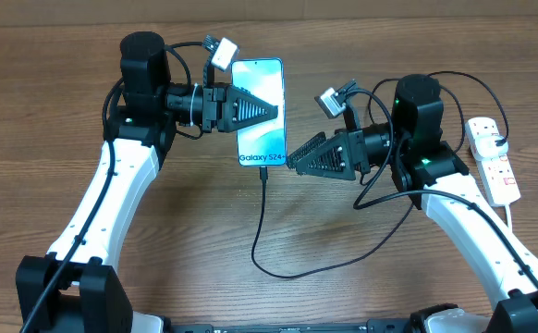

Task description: Plug charger to phone and switch on socket

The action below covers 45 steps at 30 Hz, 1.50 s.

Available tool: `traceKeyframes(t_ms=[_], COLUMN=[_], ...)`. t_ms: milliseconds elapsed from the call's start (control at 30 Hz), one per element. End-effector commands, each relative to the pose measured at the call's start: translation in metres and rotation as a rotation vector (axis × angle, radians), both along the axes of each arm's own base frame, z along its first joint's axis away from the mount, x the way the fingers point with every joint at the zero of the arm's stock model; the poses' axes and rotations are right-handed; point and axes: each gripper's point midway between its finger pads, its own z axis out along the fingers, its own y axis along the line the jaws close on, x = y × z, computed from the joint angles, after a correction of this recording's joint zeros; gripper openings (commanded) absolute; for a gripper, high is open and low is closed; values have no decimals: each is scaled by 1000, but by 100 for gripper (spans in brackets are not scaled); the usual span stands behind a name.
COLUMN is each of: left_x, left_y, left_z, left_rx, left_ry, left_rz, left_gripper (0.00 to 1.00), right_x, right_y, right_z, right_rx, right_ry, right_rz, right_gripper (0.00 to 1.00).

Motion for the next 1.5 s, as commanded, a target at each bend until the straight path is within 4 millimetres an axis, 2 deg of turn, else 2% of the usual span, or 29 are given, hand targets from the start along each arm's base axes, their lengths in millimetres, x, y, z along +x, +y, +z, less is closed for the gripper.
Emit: traceKeyframes(t_ms=[0, 300, 533, 667, 833, 933, 1067, 1233, 1467], left_x=[-5, -5, -5, -6, 8, 12, 13, 13, 13], left_y=[2, 2, 2, 2, 2, 2, 2, 2, 2], left_z=[8, 8, 6, 0, -21, -27, -27, -27, -27], left_rx=[-18, -39, -40, -25, 68, 94, 99, 101, 103], left_ry=[-67, -211, -221, -126, 126, 196, 234, 279, 313], left_rz=[-24, -24, -24, -18, 97, 134, 142, 144, 145], left_gripper=[4, 4, 4, 4, 4, 4, 4, 4, 4], right_x=[0, -2, 15, 8, -13, -21, -21, -15, -13], right_y=[1, 1, 3, 8, 27, 37, 40, 41, 41], right_z=[-9, -16, -35, -37, -38, -39, -42, -45, -47], right_rx=[10, 22, -74, -77, -77, -83, -98, -131, -146], right_ry=[-57, -132, -64, -63, -61, -71, -74, -25, -5], right_rz=[0, -3, -117, -92, -16, 9, 0, -36, -54], right_gripper=[100, 100, 99, 90, 76, 65, 47, 43, 23])
